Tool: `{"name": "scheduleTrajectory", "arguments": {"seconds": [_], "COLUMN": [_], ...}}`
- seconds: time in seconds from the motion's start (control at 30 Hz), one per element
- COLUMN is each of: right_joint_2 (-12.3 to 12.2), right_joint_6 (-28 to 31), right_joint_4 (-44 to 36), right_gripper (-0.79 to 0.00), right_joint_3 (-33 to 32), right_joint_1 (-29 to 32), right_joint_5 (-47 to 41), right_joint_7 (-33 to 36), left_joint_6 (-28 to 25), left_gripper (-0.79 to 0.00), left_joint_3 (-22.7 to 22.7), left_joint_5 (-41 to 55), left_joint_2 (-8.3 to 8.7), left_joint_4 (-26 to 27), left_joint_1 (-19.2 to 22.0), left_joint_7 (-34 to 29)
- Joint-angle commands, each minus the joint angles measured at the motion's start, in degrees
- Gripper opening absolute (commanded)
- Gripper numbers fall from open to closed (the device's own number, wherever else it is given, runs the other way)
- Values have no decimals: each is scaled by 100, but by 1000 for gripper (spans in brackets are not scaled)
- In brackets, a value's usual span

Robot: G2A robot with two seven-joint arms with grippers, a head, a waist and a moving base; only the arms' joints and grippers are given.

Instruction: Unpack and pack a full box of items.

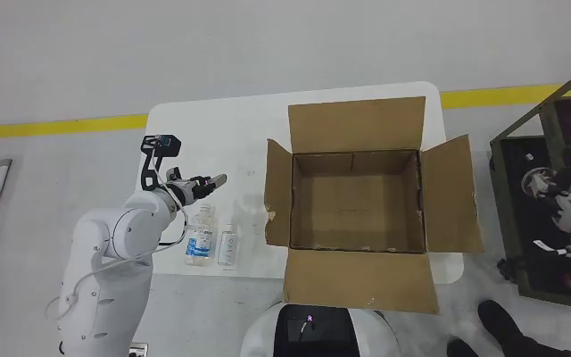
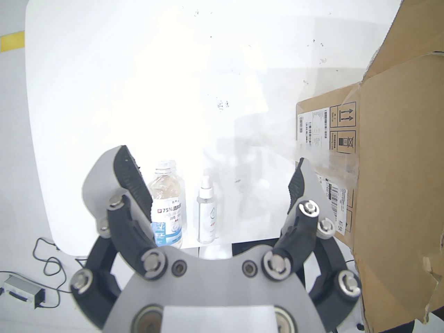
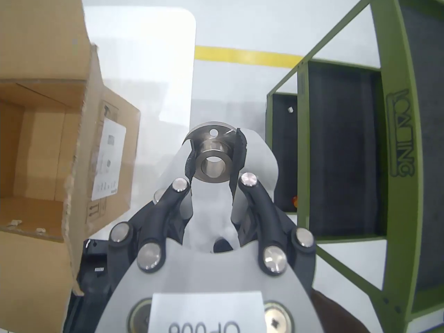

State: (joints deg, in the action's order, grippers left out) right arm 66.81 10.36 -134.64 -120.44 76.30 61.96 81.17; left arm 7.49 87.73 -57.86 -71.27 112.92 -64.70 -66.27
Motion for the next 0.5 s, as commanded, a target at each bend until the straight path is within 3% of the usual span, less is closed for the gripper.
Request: {"name": "scheduleTrajectory", "arguments": {"seconds": [0.0,0.2,0.47], "right_joint_2": [15,94,170], "right_joint_6": [-7,-194,-327], "right_joint_4": [0,0,0], "right_gripper": [-785,-785,-785], "right_joint_3": [-105,-204,383], "right_joint_1": [372,1423,2414], "right_joint_5": [-112,-362,-81], "right_joint_7": [-42,-555,-1452], "left_joint_6": [0,0,0], "left_gripper": [0,0,0], "left_joint_3": [0,0,0], "left_joint_5": [0,0,0], "left_joint_2": [0,0,0], "left_joint_4": [0,0,0], "left_joint_1": [0,0,0], "left_joint_7": [0,0,0]}}
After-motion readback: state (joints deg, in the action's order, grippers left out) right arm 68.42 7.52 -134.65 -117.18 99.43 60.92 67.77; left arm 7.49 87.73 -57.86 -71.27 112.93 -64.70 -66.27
